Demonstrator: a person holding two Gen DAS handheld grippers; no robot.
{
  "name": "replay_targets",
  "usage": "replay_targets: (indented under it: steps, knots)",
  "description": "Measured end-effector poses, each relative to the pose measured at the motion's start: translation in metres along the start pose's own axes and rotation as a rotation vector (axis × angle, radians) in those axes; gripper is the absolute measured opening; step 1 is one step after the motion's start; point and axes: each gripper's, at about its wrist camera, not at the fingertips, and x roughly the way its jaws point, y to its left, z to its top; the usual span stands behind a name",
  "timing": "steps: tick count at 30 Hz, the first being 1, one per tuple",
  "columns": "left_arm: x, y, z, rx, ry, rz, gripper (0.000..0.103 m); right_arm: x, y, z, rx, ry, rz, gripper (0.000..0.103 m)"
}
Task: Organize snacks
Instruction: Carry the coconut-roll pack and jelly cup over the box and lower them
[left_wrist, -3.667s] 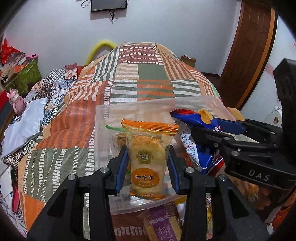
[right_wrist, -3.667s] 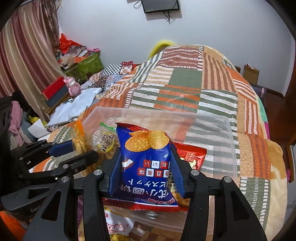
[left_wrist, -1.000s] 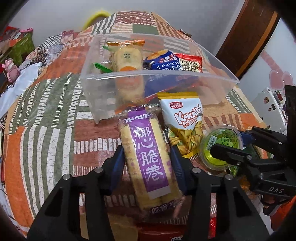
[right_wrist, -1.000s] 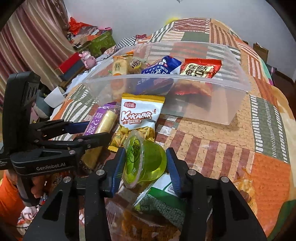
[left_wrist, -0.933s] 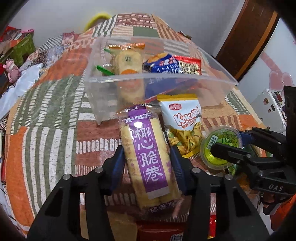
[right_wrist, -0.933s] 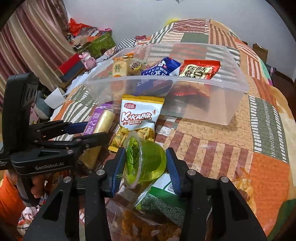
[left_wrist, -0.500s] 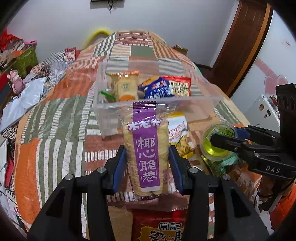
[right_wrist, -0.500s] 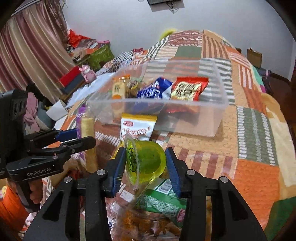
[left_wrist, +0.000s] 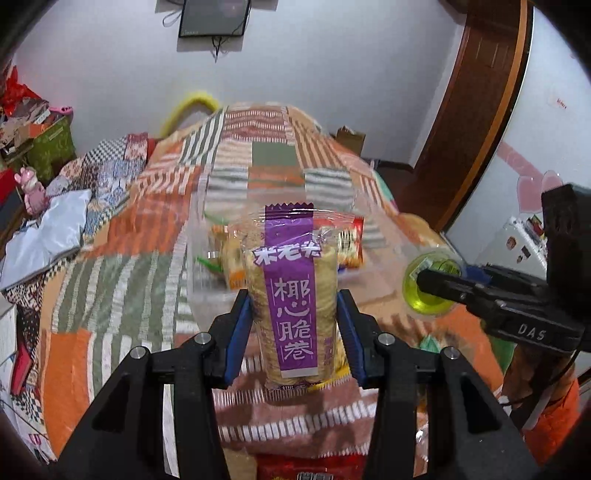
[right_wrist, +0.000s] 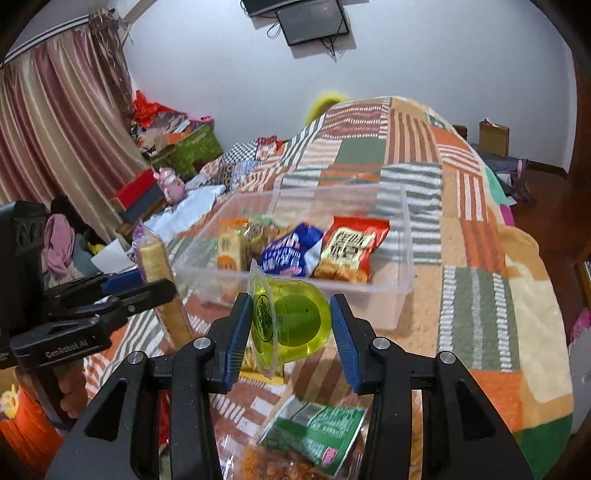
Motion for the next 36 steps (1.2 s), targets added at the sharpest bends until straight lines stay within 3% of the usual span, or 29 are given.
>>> replay_targets:
  steps: [8, 13, 22, 36]
  knots:
    - [-0.001, 0.001, 0.037, -0.001, -0.081, 0.012, 0.045, 0.0, -0.01, 0.019, 0.024, -0.044, -0.014, 0.04]
    - [0.012, 0.003, 0.051, 0.013, -0.099, 0.059, 0.045, 0.008, -0.02, 0.03, 0.035, -0.055, -0.042, 0.04]
    - [0.053, 0.018, 0.055, -0.023, -0.05, 0.071, 0.045, 0.039, -0.034, 0.036, 0.05, -0.015, -0.074, 0.04]
    - [0.097, 0.015, 0.048, 0.016, 0.025, 0.077, 0.045, 0.083, -0.032, 0.029, -0.006, 0.087, -0.104, 0.04]
